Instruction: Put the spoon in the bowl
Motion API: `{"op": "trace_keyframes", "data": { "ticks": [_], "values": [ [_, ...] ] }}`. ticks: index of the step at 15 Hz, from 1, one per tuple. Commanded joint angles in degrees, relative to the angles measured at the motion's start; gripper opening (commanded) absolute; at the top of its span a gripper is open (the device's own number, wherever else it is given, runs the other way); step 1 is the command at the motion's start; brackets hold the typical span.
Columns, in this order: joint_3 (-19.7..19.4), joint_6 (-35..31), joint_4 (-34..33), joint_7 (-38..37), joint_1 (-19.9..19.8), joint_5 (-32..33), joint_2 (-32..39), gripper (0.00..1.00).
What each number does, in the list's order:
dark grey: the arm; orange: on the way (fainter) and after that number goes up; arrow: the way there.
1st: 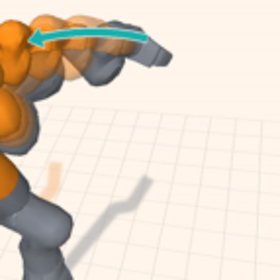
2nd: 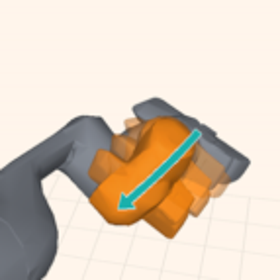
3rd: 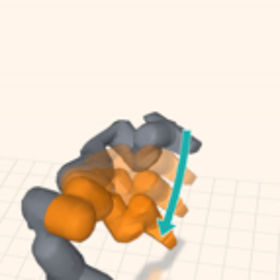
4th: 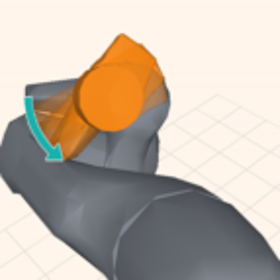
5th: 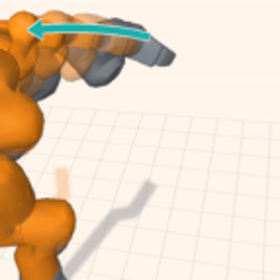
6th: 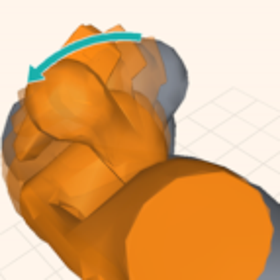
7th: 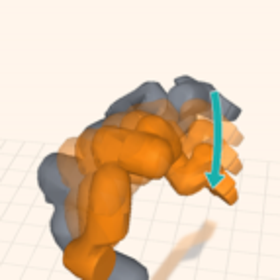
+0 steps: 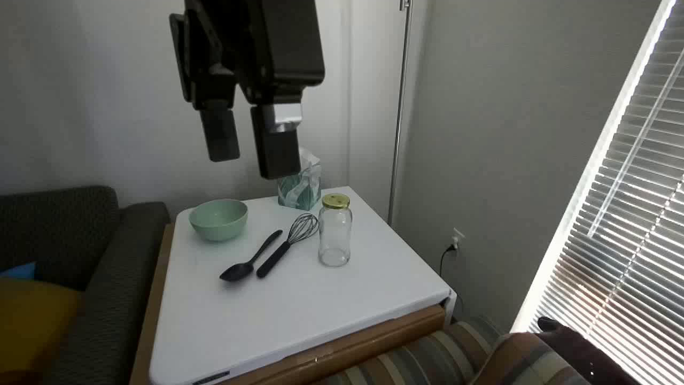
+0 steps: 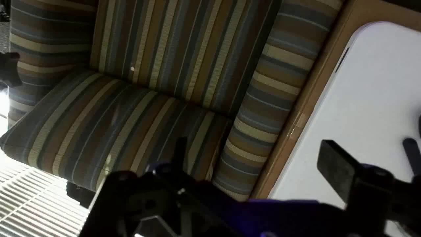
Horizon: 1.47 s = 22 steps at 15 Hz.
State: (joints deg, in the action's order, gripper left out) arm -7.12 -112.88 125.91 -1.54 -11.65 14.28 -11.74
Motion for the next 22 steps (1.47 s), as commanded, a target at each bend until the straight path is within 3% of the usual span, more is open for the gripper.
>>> {"op": "trace_keyframes", "data": {
  "ticks": [1,11,17,22],
  "values": [
    [-0.6,0.16,-0.12,-0.07,0.63,0.11,0.01,1.0],
    [3.5,-0.2,-4.16,2.62,7.45,-0.58,13.51,1.0],
    [5.69,-6.49,-7.72,4.01,10.43,-0.8,22.47,1.0],
    [8.62,-9.61,-13.24,12.98,11.81,-2.98,30.44,1.0]
  ]
}}
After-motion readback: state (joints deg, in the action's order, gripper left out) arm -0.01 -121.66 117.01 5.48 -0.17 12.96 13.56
